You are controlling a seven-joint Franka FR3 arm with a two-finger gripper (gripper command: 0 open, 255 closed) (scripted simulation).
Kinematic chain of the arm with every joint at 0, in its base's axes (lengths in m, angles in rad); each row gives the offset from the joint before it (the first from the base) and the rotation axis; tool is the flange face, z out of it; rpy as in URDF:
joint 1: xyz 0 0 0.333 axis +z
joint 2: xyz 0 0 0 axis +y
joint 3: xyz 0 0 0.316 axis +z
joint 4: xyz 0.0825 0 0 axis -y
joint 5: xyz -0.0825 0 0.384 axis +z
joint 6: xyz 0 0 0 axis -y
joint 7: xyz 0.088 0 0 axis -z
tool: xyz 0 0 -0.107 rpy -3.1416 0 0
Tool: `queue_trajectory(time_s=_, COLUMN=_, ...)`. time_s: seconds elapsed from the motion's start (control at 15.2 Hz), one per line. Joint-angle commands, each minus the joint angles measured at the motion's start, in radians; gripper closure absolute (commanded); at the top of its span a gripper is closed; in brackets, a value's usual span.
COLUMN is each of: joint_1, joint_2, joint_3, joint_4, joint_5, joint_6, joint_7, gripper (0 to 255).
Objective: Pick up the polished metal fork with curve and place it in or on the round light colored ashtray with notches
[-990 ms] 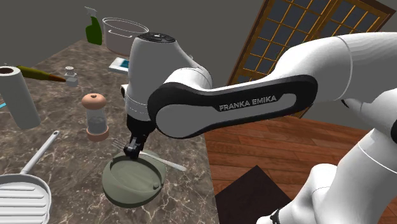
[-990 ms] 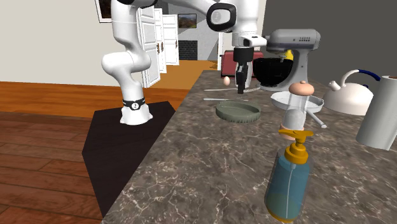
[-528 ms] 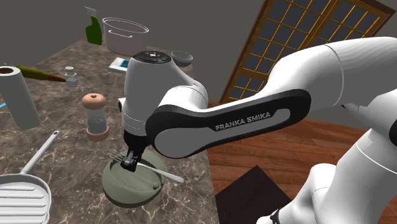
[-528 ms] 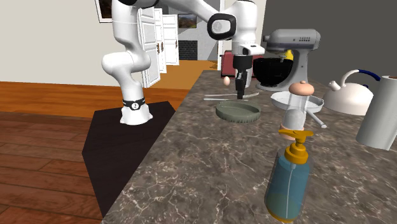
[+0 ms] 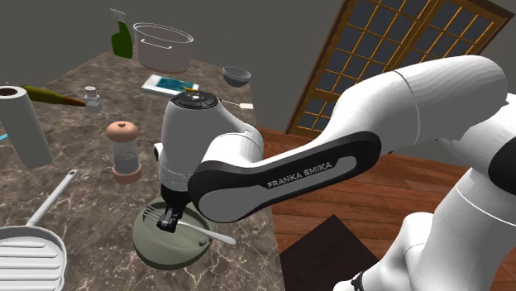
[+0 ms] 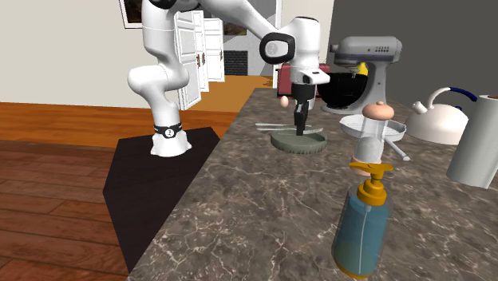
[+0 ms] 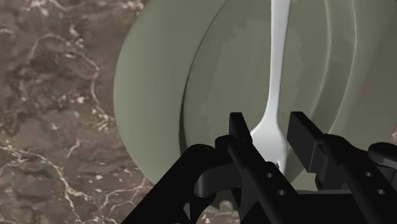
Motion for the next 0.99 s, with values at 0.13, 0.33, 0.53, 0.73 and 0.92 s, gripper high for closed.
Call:
queue_trajectory(time_s=0.13, joint_1=0.001, joint_2=0.006, joint_3=-0.001, joint_4=-0.003, joint_5=-0.003, joint_6=0.009, joint_7=0.002, gripper=255)
queue_trajectory(time_s=0.33, joint_1=0.001, joint_2=0.006, joint_3=-0.001, joint_4=-0.003, joint_5=-0.003, joint_6=0.009, joint_7=0.002, gripper=255)
queue_trajectory(time_s=0.53, joint_1=0.001, joint_2=0.006, joint_3=-0.001, joint_4=-0.003, joint_5=-0.003, joint_6=0.009, joint_7=0.002, gripper=0)
queue_trajectory(time_s=0.73, joint_1=0.001, joint_2=0.006, joint_3=-0.001, joint_4=-0.003, joint_5=-0.003, joint_6=0.009, joint_7=0.002, gripper=0)
queue_trajectory(time_s=0.92, joint_1=-0.004, joint_2=-0.033, joint_3=0.004, joint_4=0.019, joint_5=0.014, joint_6=-0.05, joint_7=-0.01, gripper=0)
